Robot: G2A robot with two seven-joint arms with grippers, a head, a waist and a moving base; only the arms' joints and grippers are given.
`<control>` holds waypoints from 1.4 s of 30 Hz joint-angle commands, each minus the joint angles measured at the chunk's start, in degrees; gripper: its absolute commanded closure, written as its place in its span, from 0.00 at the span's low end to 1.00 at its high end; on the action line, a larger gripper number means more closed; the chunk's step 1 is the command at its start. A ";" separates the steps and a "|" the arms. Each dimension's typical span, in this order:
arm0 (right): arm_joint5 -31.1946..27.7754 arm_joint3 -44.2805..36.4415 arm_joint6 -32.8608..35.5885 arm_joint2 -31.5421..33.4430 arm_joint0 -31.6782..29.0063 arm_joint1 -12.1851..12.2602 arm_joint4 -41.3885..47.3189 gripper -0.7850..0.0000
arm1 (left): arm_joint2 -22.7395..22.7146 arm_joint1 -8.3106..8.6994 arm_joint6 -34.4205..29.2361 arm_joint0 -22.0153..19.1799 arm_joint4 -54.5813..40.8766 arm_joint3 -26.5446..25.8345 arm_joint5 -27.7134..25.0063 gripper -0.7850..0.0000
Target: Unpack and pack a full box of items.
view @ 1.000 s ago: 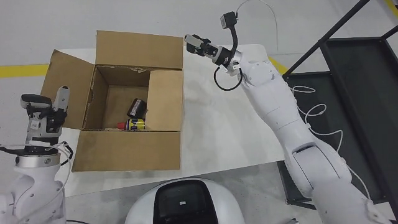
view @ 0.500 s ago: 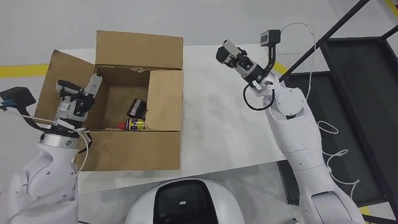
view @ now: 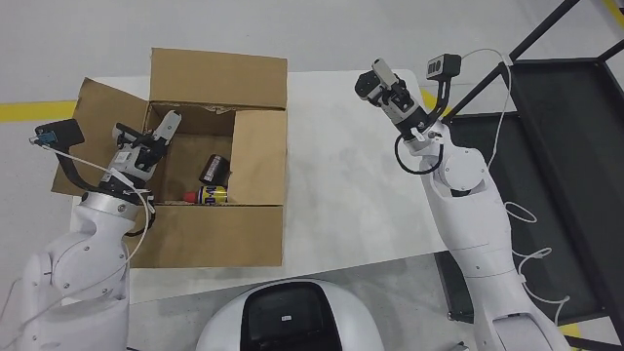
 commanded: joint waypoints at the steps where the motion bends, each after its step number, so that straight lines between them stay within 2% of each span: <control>1: 0.00 0.00 -0.01 0.00 0.00 0.00 0.00 0.00 | 0.00 0.00 0.00 0.00 -0.01 0.00 0.00 0.00; 6: 0.00 0.00 -0.01 0.00 0.00 0.00 0.00 0.00 | 0.46 0.10 0.23 -0.38 1.81 0.34 -0.26 0.00; 7: 0.00 0.00 -0.01 0.00 0.00 0.00 0.00 0.00 | 1.08 0.13 -1.44 -0.66 1.11 1.10 0.15 0.00; 9: 0.00 0.00 -0.01 0.00 0.00 0.00 0.00 0.00 | 1.49 0.35 -8.00 -2.62 -2.55 2.05 0.89 0.00; 17: 0.00 0.00 -0.01 0.00 0.00 0.00 0.00 0.00 | -2.40 1.97 -34.27 -11.56 -17.75 7.39 5.79 0.00; 21: 0.00 0.00 -0.01 0.00 0.00 0.00 0.00 0.00 | -2.65 2.94 -41.90 -14.48 -16.39 9.05 6.84 0.00; 30: 0.00 0.00 -0.01 0.00 0.00 0.00 0.00 0.00 | 3.25 3.44 -42.45 -18.50 -15.22 12.26 13.19 0.00; 32: 0.00 0.00 -0.01 0.00 0.00 0.00 0.00 0.00 | 4.48 3.38 -42.97 -19.57 -17.97 13.31 14.85 0.00; 34: 0.00 0.00 -0.01 0.00 0.00 0.00 0.00 0.00 | 6.28 3.62 -42.74 -20.24 -14.37 13.39 14.32 0.00; 42: 0.00 0.00 -0.01 0.00 0.00 0.00 0.00 0.00 | 11.50 3.70 -38.55 -22.32 -11.34 17.01 16.11 0.00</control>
